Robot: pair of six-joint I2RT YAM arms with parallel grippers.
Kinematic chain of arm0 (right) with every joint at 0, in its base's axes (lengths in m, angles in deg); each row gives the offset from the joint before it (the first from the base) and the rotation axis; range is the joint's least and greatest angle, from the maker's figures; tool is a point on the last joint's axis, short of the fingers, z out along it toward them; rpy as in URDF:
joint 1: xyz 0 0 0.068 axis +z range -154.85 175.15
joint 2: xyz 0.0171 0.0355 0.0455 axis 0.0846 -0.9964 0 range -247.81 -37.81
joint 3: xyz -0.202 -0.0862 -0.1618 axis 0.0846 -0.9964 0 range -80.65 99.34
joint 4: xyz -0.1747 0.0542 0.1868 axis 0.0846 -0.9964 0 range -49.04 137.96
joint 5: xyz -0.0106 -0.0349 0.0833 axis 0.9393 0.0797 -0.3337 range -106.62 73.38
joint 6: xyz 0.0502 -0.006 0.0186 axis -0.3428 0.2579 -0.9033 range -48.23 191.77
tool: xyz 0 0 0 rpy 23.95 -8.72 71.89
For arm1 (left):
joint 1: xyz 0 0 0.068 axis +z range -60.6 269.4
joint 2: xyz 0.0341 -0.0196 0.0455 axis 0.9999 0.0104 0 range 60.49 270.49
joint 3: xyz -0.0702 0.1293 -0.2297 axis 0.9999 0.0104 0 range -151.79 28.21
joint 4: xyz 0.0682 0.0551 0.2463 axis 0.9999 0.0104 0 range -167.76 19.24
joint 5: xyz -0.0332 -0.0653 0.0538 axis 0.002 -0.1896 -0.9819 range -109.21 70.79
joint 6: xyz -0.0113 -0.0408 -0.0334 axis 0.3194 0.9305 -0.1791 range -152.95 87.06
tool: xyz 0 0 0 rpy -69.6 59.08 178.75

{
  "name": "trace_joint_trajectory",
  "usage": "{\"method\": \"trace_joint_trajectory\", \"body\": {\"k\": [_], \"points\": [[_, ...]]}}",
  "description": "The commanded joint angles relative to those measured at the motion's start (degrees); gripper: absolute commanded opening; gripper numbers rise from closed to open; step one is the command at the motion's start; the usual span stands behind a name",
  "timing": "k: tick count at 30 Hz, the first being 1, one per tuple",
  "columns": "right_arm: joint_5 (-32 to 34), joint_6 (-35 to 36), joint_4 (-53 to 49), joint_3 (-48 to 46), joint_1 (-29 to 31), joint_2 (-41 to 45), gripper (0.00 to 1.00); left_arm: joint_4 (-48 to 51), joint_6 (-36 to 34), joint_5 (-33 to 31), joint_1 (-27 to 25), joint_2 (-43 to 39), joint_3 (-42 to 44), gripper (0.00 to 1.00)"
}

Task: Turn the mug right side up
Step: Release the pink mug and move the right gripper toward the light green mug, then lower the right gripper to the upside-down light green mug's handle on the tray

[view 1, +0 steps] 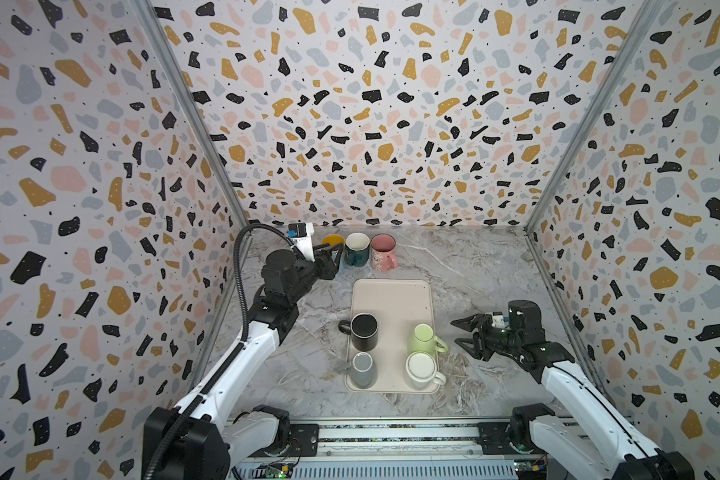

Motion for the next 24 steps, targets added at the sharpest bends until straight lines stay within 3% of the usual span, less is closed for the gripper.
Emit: {"method": "trace_joint_trajectory", "body": {"k": [1, 8, 24], "points": [[-2.94, -9.86, 2.20, -0.54, -0.10, 1.42, 0.59, -1.65, -0.04, -0.98, 0.26, -1.39, 0.63, 0.47], [-5.45, -15.51, 6.50, -2.76, 1.39, -1.44, 0.60, -1.53, 0.62, -1.35, 0.25, -0.70, 0.72, 0.48], [-7.20, -17.92, 8.27, -4.50, 3.36, -8.58, 0.57, 0.24, -0.29, -3.45, 0.26, -0.09, 0.81, 0.48]]}}
